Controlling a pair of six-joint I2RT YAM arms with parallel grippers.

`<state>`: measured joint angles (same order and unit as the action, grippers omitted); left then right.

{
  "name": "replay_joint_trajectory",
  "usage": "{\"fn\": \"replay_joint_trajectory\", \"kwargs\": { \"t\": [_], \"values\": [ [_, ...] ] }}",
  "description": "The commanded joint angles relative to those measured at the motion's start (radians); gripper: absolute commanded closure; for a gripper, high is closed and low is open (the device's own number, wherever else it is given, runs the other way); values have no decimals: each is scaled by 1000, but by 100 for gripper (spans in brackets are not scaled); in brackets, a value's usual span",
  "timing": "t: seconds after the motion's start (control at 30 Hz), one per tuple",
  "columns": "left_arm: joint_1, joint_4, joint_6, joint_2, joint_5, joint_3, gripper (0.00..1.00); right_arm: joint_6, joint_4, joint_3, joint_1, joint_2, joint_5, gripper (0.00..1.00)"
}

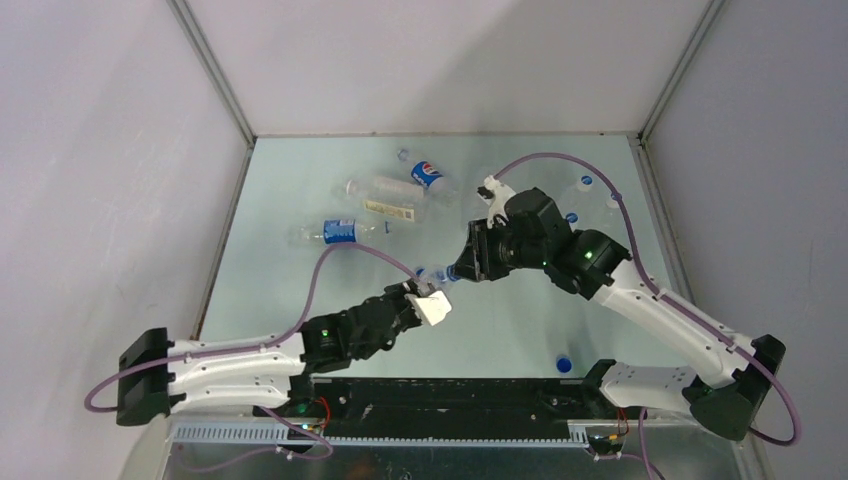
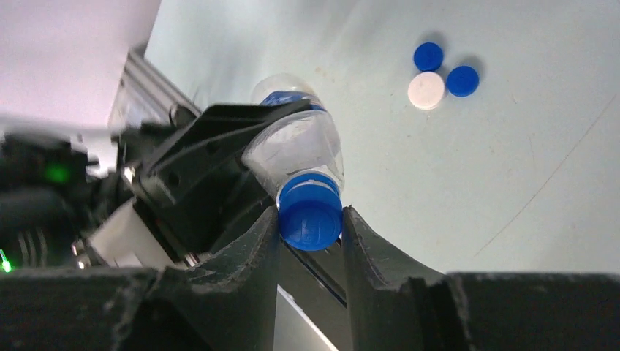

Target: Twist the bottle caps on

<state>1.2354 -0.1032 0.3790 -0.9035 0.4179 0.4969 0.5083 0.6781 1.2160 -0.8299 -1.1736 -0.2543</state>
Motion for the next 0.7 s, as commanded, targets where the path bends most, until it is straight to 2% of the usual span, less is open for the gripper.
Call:
{"fn": "replay_joint_trajectory", "kwargs": {
  "t": [0.0, 0.2, 0.27, 0.37, 0.43, 0.53, 0.67],
  "values": [
    [48, -325, 54, -26, 291, 72, 79, 307, -114, -59, -46, 14, 110, 99],
    [32, -181, -52, 7, 186, 83, 79, 236, -123, -61, -4, 76, 97, 88],
    [24, -146, -67, 16, 145, 84, 79, 217, -121, -61, 16, 87, 72, 80],
    [-4, -105, -93, 38, 70, 84, 79, 158, -153, -58, 25, 106, 17, 64],
    [-26, -66, -120, 46, 5, 88, 79, 112, -162, -52, 31, 121, -2, 57],
    [-69, -20, -136, 64, -96, 92, 79, 59, -153, -44, 59, 130, -45, 56],
    [-78, 18, -119, 62, -147, 110, 79, 8, -133, -17, 69, 119, -83, 65]
  ]
}}
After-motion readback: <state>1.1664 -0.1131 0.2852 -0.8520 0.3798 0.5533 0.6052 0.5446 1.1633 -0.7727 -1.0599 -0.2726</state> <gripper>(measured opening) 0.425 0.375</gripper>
